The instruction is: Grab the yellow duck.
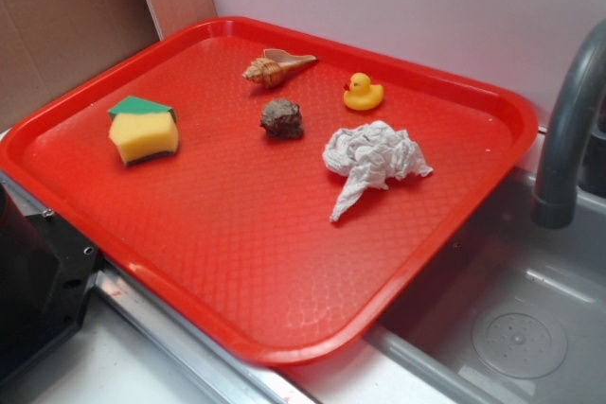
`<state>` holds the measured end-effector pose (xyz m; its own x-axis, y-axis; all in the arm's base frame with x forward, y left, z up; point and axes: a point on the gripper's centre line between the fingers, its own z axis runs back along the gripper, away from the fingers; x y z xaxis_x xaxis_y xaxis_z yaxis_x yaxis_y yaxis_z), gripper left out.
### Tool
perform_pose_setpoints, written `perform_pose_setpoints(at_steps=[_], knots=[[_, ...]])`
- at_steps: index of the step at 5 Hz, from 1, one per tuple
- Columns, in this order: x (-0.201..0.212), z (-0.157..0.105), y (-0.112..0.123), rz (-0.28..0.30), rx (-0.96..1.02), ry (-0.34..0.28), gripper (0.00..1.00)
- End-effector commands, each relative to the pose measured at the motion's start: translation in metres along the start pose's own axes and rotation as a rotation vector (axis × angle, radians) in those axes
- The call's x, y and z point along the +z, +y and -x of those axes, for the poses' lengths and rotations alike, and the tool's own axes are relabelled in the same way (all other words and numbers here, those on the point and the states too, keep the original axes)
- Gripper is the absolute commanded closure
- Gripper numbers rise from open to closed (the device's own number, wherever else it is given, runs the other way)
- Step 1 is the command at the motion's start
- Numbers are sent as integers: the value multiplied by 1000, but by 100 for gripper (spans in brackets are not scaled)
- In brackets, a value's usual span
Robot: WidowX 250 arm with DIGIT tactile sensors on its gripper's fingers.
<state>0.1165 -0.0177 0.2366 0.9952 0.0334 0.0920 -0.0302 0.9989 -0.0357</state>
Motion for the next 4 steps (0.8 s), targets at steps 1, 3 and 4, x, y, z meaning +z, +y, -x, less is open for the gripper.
perform_pose_setpoints(at_steps=[1,3,4], knots=[[0,0,0,0,0,0,0],[-50,-97,-17,-74,-134,-76,0],[-50,-97,-17,-74,-134,-76,0]])
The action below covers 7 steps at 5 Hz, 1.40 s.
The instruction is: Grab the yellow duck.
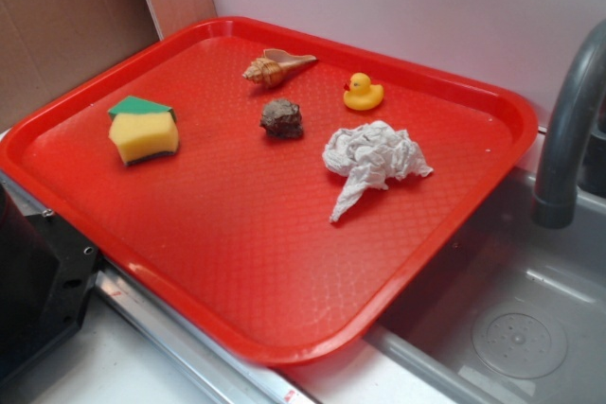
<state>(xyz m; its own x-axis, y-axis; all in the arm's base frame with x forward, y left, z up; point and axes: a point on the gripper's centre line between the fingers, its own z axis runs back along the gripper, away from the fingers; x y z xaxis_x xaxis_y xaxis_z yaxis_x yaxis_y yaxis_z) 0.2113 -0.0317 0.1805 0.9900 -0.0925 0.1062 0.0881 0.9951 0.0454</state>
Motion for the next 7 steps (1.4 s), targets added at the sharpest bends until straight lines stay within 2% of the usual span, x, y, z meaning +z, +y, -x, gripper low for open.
perform_pose_setpoints(at_steps=[1,2,3,4,5,6,7], knots=[[15,-9,0,-9,-6,-60,0],[15,-9,0,-9,-6,-60,0],[-39,-34,-1,-19,-47,29,0],[-72,-57,2,-9,-31,7,0],[-94,-75,1,-28,-36,1,0],[-113,-89,4,-31,-12,-41,0],[-131,-104,3,7,-19,-94,0]])
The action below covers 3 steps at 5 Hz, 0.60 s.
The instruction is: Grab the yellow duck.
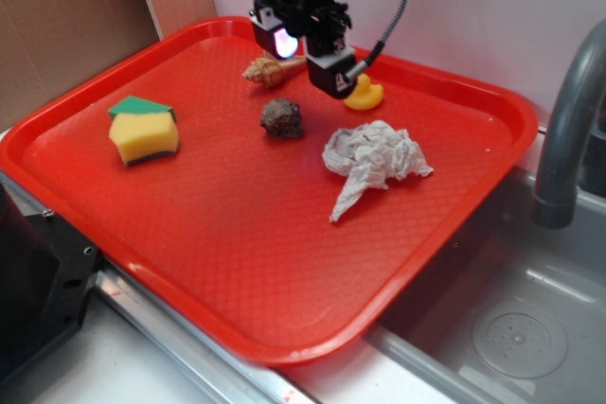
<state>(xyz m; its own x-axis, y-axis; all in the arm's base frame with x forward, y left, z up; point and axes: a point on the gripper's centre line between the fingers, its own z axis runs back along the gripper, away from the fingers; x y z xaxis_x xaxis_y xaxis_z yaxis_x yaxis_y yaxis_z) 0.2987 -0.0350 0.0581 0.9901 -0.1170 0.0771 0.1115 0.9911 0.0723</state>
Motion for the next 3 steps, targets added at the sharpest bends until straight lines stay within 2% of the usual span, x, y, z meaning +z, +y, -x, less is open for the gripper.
perform_pose_setpoints(at_steps=[1,2,3], knots=[[-15,-43,-11,44,-12,-135,0],[-29,-50,-17,33,0,-122,0],[-31,-49,-15,56,23,-119,100]])
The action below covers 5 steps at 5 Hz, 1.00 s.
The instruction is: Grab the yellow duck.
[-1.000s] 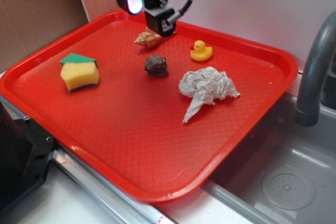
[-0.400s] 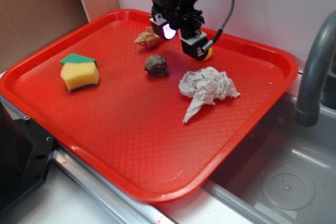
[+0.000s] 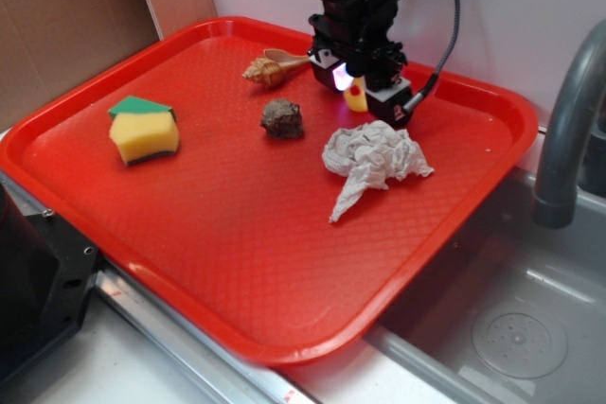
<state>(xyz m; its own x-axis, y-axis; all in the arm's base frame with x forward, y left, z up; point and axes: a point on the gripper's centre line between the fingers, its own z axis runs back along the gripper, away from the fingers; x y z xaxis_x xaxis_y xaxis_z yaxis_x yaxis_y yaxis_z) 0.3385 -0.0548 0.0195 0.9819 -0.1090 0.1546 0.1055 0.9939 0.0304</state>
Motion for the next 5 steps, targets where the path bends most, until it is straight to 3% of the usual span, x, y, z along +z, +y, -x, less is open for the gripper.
perform_pose_setpoints(at_steps=[1,2,3,4,5], knots=[[25,-4,4,37,17,-25,100],[66,15,8,51,9,29,100],[124,54,23,69,89,106,100],[182,92,23,48,167,183,100],[207,123,23,21,234,141,100]])
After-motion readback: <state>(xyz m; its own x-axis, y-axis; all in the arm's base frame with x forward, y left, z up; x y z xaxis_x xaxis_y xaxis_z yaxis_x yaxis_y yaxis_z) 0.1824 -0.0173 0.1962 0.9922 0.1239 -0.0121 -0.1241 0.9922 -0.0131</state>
